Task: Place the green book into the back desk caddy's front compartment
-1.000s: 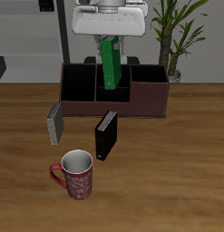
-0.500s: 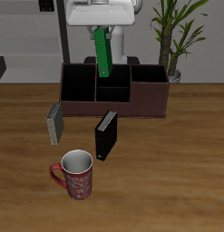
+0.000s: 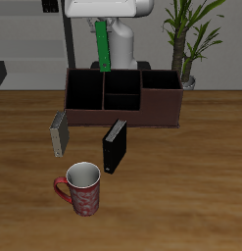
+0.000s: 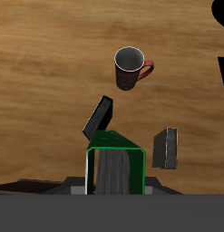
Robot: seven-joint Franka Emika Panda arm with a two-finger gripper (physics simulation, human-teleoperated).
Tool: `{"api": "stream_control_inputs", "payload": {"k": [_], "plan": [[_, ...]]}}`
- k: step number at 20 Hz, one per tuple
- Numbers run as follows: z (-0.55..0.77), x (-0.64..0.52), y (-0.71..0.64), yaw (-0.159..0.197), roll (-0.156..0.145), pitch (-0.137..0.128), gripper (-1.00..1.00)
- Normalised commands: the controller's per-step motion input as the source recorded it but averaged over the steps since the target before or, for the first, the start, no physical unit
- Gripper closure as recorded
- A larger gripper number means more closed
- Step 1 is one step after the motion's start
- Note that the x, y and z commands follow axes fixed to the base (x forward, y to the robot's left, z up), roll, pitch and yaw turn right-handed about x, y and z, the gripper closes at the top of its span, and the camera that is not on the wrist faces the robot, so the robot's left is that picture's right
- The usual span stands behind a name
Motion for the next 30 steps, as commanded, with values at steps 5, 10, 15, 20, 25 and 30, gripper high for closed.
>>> {"api": "stream_control_inputs", "payload": {"k": [5, 10, 15, 20, 25, 30], "plan": [[-0.08, -0.27, -0.13, 0.157, 0.001, -0.004, 1.0], [-0.13, -0.12, -0.06, 0.095, -0.017, 0.006, 1.0], [-0.07, -0.2, -0.07, 0.109, -0.01, -0.005, 1.0], [0.07, -0.18, -0.03, 0.107, -0.005, -0.015, 1.0], [0.04, -0.1, 0.02, 0.166, 0.002, -0.004, 1.0], [0.06, -0.01, 0.0, 0.136, 0.014, 0.004, 1.0]]}}
